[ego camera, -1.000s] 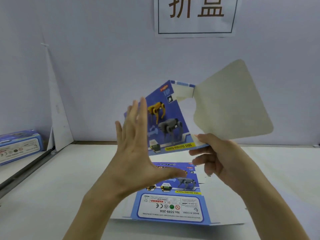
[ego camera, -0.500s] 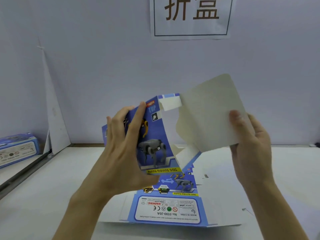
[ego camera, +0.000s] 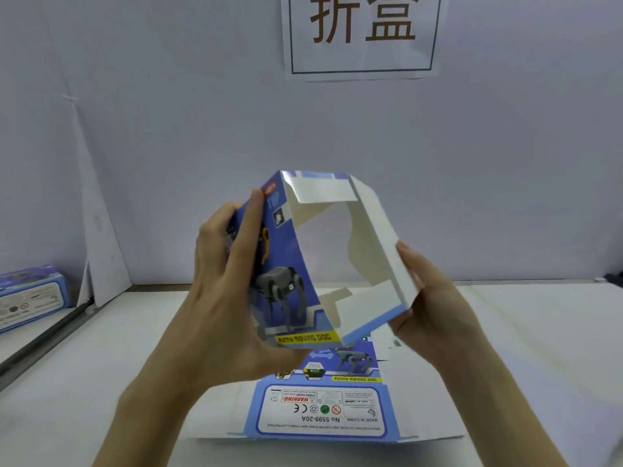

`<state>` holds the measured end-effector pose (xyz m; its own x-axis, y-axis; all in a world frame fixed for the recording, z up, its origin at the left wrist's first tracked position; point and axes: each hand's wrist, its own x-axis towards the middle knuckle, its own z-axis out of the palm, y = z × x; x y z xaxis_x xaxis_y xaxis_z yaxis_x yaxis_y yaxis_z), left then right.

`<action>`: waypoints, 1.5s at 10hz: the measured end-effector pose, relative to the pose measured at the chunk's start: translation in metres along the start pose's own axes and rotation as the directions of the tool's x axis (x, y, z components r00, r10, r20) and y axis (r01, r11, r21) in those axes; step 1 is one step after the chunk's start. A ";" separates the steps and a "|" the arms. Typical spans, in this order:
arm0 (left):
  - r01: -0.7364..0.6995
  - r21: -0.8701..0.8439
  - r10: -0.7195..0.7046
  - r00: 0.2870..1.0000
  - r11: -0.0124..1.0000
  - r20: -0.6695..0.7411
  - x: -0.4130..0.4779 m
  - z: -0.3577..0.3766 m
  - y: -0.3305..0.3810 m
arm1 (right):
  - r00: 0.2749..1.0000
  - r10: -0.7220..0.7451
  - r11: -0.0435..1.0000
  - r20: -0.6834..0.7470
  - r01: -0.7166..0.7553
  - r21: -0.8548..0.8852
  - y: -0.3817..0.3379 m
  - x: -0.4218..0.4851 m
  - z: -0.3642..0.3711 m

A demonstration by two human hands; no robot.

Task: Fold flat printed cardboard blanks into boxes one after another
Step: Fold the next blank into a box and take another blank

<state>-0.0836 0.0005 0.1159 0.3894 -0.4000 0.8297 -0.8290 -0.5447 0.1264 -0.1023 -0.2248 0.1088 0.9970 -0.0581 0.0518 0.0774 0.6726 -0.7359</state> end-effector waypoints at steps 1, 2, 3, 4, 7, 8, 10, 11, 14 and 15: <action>0.206 -0.188 -0.197 0.978 0.960 0.068 0.011 0.013 0.003 | 0.997 0.066 0.990 0.046 -0.071 0.123 0.001 0.003 -0.004; 0.272 -0.328 -0.239 0.961 0.905 0.138 0.019 0.017 0.013 | 0.952 0.228 0.927 0.202 -0.276 0.255 0.021 0.006 -0.010; 0.070 -0.106 -0.058 0.992 0.992 0.113 0.001 0.006 -0.002 | 0.986 0.167 0.978 -0.004 -0.165 0.124 0.017 0.007 -0.005; 0.106 -0.051 -0.100 0.989 0.993 0.105 -0.003 -0.003 -0.019 | 0.943 -0.275 0.937 -0.187 0.220 -0.271 0.004 0.008 -0.011; 0.126 0.036 -0.131 0.977 0.991 0.170 -0.001 -0.002 -0.012 | 0.677 -0.732 0.574 -0.080 0.549 -0.607 0.001 0.003 -0.016; 0.115 0.038 -0.120 0.980 0.993 0.161 -0.001 -0.001 -0.011 | 0.605 -0.795 0.488 -0.035 0.606 -0.628 -0.001 0.001 -0.014; 0.115 -0.012 -0.112 0.982 0.993 0.152 -0.001 -0.001 -0.009 | 0.708 -0.704 0.627 -0.044 0.592 -0.506 -0.008 0.001 -0.016; 0.125 0.037 -0.129 0.980 0.991 0.153 0.000 0.002 -0.006 | 0.563 -0.825 0.419 0.055 0.674 -0.609 -0.004 -0.001 -0.013; 0.047 0.192 -0.073 0.989 0.980 0.129 0.000 0.011 -0.004 | 0.813 -0.582 0.774 0.028 0.564 -0.289 -0.010 -0.006 -0.007; 0.004 0.237 -0.036 0.991 0.972 0.130 0.001 0.013 -0.005 | 0.908 -0.405 0.881 0.107 0.418 -0.220 -0.011 -0.006 -0.005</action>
<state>-0.0735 -0.0069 0.1086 0.4677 -0.4727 0.7468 -0.7088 -0.7054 -0.0026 -0.1094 -0.2353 0.1136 0.8750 -0.2460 0.4169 0.4836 0.4060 -0.7754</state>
